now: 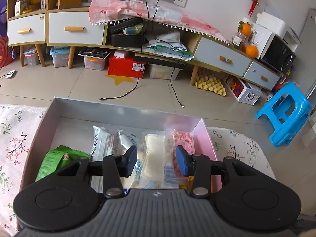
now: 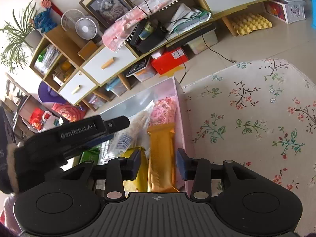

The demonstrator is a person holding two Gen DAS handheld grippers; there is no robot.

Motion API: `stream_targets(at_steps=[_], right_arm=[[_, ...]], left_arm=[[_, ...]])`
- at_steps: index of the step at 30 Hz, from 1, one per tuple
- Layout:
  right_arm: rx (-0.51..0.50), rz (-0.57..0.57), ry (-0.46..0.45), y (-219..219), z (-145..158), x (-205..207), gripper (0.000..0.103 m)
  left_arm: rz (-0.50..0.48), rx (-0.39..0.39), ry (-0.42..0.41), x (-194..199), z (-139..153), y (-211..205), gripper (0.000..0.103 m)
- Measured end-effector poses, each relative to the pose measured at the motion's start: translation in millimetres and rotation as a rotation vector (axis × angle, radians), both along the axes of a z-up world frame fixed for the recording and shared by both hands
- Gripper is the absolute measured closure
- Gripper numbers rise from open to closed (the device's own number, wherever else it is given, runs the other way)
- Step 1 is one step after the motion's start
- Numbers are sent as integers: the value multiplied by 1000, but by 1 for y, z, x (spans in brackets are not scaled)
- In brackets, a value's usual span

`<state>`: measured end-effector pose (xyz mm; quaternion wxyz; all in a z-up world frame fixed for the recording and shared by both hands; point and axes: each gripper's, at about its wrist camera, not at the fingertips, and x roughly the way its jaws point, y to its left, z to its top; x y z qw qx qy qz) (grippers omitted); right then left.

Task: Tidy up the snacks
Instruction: 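Lower both bars into the box and open both tools, then move both open tools back to the snack pile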

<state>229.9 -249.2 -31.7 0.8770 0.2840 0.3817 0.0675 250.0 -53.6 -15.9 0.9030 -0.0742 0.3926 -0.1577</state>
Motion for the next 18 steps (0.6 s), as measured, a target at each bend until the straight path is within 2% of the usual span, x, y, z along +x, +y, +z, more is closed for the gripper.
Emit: stream_targets(at_steps=[5,8,10,14,18], right_arm=[[-5,11,5,2,7,-6,63],[-6,13,-5,3,15,-14,58],[-9,15,-10,4,21,-20,49],[-23,16,-9,7,30,-33,49],[-54,21,-12,12,38,-48,41]], left_arm=[[1,24,6,-11,8,3,56],[2,33,0,-22,12,7,49],[10,36,9,-29,14,10,49],[18,47,10,-43,20,16,40],[17,58,-10,-63,25,23,32]])
